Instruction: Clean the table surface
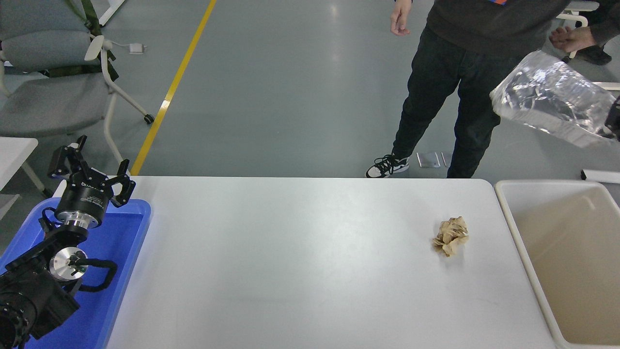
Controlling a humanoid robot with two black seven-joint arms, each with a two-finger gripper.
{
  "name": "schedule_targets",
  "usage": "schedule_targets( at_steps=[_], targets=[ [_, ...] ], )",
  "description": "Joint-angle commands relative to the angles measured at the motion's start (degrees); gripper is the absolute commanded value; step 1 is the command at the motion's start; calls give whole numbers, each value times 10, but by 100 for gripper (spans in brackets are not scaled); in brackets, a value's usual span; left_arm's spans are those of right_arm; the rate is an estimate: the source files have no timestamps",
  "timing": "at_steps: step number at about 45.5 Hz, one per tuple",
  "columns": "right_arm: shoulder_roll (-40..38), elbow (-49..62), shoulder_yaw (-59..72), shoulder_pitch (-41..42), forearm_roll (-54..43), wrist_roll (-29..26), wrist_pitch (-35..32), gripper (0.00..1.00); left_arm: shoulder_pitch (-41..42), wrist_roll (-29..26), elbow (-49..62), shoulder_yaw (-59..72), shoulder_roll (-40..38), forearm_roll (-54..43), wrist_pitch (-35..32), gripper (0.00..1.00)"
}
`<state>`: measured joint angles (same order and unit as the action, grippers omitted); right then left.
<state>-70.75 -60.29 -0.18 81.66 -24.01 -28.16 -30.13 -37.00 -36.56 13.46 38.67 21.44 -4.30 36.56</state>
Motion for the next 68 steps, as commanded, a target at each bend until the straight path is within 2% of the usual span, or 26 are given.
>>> schedule_targets(
  at_steps=[1, 13, 27, 36, 51, 68],
  targets=[
    [-64, 54, 1, -43, 3, 22, 0, 0, 0, 0, 0, 0, 0, 0, 0, 100],
    [-79, 130, 9, -108, 4, 61, 2, 0, 0, 0, 0, 0, 0, 0, 0, 100],
    [-41, 182, 8, -167, 8, 86, 12, 0, 0, 0, 0, 0, 0, 0, 0, 100],
    [4, 187, 1, -229, 24, 104, 65, 0, 0, 0, 0, 0, 0, 0, 0, 100],
    [197, 409, -3, -340, 85, 143, 82, 0, 0, 0, 0, 0, 0, 0, 0, 100],
    [358, 591, -18, -402, 86, 165, 85, 0, 0, 0, 0, 0, 0, 0, 0, 100]
  ],
)
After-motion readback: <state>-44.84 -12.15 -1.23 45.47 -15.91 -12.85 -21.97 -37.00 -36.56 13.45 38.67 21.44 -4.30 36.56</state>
